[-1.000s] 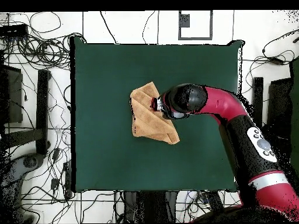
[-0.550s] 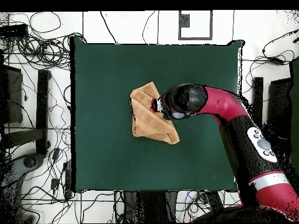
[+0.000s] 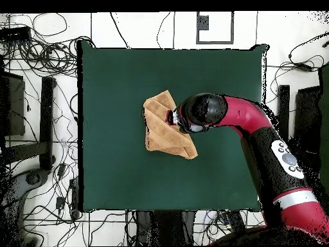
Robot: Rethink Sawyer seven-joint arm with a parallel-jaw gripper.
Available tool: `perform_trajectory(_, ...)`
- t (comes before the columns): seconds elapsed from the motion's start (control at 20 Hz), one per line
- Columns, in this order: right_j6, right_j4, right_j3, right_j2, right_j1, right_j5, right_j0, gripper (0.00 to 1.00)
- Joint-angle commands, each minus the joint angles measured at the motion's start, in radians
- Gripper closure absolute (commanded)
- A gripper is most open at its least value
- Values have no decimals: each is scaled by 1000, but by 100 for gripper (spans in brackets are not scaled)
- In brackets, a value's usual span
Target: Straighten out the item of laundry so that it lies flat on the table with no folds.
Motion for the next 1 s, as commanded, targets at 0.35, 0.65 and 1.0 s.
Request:
perform_trajectory(0.35,-197,-76,70,32,96,65,13,0)
perform_trajectory(0.65,-199,-88,74,28,113,47,5,0)
perform_trajectory(1.0,-197,-91,72,28,123,48,6,0)
